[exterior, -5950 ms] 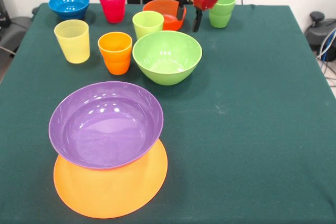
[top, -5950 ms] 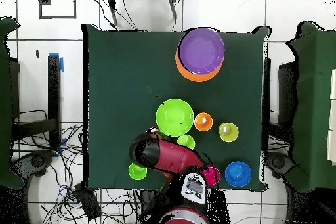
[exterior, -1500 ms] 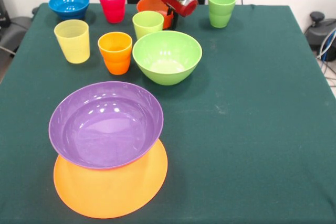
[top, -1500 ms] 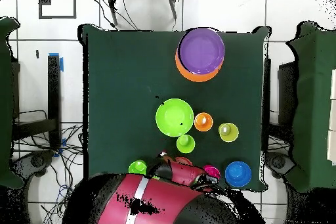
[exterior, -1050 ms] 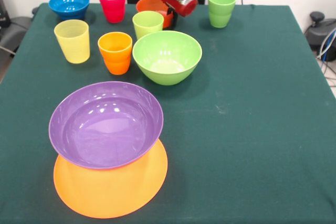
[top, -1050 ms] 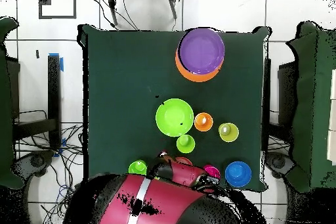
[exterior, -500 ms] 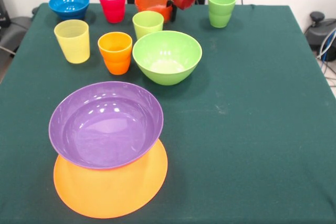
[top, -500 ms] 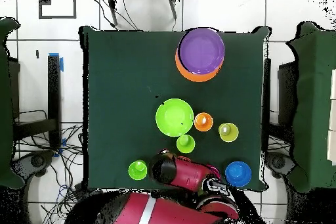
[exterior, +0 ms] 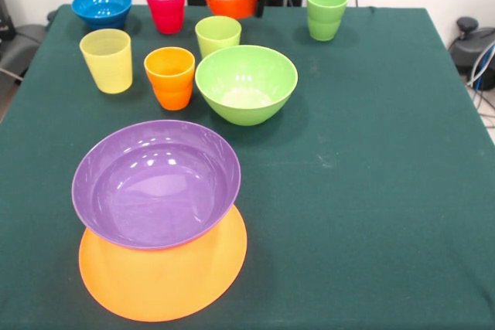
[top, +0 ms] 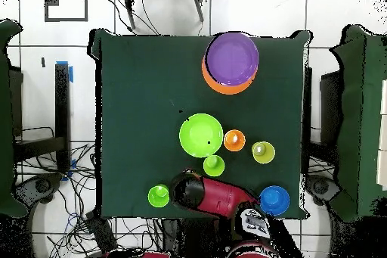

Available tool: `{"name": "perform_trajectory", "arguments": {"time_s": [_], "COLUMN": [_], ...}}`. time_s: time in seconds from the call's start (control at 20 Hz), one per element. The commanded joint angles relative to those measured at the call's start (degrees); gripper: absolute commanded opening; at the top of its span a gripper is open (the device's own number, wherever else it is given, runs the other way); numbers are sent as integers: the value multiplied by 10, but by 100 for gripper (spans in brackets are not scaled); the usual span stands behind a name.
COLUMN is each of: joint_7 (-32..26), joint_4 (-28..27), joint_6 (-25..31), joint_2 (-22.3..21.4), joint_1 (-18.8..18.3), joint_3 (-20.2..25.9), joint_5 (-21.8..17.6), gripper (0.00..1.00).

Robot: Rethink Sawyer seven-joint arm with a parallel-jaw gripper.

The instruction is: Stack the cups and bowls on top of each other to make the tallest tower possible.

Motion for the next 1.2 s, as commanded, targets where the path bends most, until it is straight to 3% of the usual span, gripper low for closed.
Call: {"name": "perform_trajectory", "arguments": {"time_s": [0.05,0.8,1.2], "joint_7": [3,-14,-19], "joint_4": [-21,-132,-209], "joint_6": [73,244,262], "joint_2": [-27,-68,-38], "joint_1": [-17,-19,-22], "joint_3": [72,77,82], "joint_5": [-1,4,-8], "gripper": [0,0,0]}}
